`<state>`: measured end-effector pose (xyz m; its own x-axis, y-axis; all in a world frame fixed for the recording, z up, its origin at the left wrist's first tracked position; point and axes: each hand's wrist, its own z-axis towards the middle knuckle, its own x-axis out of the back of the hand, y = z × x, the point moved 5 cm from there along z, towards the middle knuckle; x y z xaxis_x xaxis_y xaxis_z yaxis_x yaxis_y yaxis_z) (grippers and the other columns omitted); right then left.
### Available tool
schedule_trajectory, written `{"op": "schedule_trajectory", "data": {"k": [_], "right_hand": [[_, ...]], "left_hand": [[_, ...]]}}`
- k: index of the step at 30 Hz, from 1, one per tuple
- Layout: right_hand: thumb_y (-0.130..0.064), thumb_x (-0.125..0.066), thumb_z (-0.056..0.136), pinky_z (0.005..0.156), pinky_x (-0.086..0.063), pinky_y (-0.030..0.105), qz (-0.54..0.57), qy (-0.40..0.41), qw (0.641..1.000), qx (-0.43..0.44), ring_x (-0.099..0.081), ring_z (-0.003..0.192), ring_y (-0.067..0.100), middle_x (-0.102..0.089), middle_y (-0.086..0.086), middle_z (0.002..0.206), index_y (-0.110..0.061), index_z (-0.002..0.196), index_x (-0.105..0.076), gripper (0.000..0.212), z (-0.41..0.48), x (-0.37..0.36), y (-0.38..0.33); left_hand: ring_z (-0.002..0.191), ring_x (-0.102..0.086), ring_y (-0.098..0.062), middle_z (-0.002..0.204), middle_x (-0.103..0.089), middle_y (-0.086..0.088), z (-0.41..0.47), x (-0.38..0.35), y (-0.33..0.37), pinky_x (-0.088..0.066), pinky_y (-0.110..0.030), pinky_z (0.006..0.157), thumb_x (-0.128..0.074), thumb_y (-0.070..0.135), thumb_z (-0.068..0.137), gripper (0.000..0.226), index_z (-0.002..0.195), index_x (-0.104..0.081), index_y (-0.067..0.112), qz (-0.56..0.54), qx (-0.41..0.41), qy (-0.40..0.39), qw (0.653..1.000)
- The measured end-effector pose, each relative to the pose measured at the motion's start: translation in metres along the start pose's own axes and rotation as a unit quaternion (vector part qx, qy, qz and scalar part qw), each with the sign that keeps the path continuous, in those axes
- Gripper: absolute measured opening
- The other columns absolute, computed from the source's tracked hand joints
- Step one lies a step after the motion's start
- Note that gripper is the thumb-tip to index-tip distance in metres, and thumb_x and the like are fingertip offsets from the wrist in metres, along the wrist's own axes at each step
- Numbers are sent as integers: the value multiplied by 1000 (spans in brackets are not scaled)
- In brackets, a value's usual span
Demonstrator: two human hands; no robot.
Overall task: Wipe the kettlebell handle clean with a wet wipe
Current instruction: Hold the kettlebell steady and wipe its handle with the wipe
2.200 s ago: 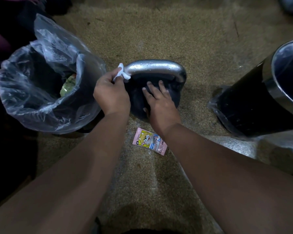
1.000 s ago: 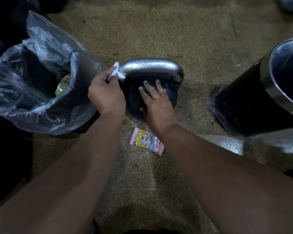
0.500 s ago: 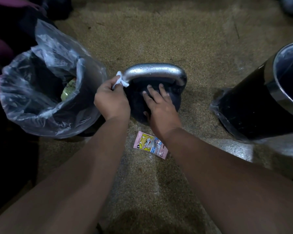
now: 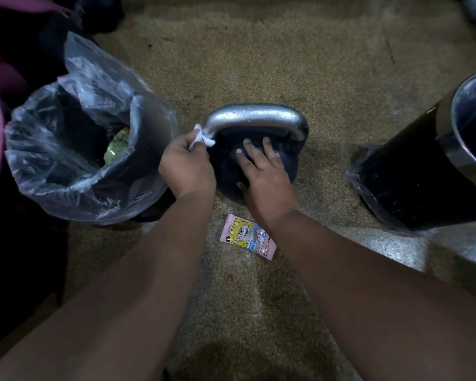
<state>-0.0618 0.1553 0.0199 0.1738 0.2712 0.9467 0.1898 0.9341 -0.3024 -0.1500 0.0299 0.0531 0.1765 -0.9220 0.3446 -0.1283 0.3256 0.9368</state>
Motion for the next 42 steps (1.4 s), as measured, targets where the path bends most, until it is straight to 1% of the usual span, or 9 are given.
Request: {"op": "schedule_trajectory", "data": {"k": [2, 9, 13, 17, 22, 27, 31, 36, 42], "right_hand": [[-21, -63, 88, 115, -25, 49, 7, 3, 1000, 0, -16, 145, 37, -31, 6, 155, -13, 145, -42, 61, 0, 0, 0], [-20, -65, 87, 114, -27, 50, 19, 9, 1000, 0, -18, 144, 38, -33, 7, 154, -12, 143, -44, 61, 0, 0, 1], [-21, -64, 89, 115, -25, 50, 15, 10, 1000, 1, -16, 145, 37, -31, 7, 155, -11, 144, -42, 60, -1, 0, 0], [-20, -65, 87, 115, -24, 49, 18, 12, 1000, 0, -17, 145, 38, -33, 7, 154, -11, 143, -44, 60, 0, 0, 0], [-22, -63, 89, 115, -26, 49, 10, 9, 1000, 3, -16, 145, 37, -31, 6, 155, -11, 145, -42, 61, -1, 2, 0], [-21, -64, 88, 116, -24, 49, 16, 2, 1000, 1, -15, 146, 36, -31, 6, 155, -13, 145, -42, 62, -1, 1, 0], [-23, -61, 91, 117, -22, 47, 10, -8, 1000, -1, -11, 147, 34, -27, 4, 157, -14, 147, -38, 62, -1, 1, 1], [-21, -64, 88, 116, -23, 48, 19, 3, 1000, -1, -15, 146, 36, -30, 5, 155, -13, 145, -42, 62, -1, 1, 1], [-23, -64, 88, 116, -23, 48, 7, 2, 1000, 0, -16, 145, 36, -30, 5, 155, -13, 145, -41, 62, 0, 0, 0]], "left_hand": [[86, -65, 3, 92, -70, 15, -5, 2, 1, -49, -9, 81, -67, 17, 90, 18, 104, -76, 22, 7, -14, 2, 1000], [91, -68, -3, 97, -73, 11, 1, 3, 7, -54, -26, 90, -66, 19, 88, 18, 103, -76, 24, 11, -11, 10, 1000], [94, -67, 0, 100, -73, 11, 2, 3, 18, -51, -19, 91, -66, 19, 89, 18, 102, -76, 26, 8, -42, -9, 999], [91, -68, -2, 96, -74, 10, 2, 4, 15, -54, -22, 88, -66, 20, 90, 17, 103, -76, 24, 3, -6, -2, 1000], [93, -67, 0, 98, -73, 12, -1, 4, 22, -53, -19, 89, -66, 18, 89, 19, 102, -76, 25, 7, -26, -16, 1000], [91, -70, -13, 95, -75, 7, 1, 5, 13, -56, -32, 88, -65, 18, 89, 19, 103, -76, 25, 14, 3, -10, 1000], [86, -68, -2, 96, -74, 10, 1, 4, 23, -55, -24, 86, -66, 17, 89, 18, 99, -76, 26, 8, -21, -14, 1000], [92, -69, -6, 96, -74, 9, 2, 6, 14, -55, -31, 90, -65, 20, 89, 19, 104, -76, 24, 27, 3, -10, 1000], [94, -67, -2, 99, -74, 10, 4, 3, 19, -53, -25, 91, -67, 19, 89, 17, 101, -77, 25, 11, -15, -9, 1000]]}}
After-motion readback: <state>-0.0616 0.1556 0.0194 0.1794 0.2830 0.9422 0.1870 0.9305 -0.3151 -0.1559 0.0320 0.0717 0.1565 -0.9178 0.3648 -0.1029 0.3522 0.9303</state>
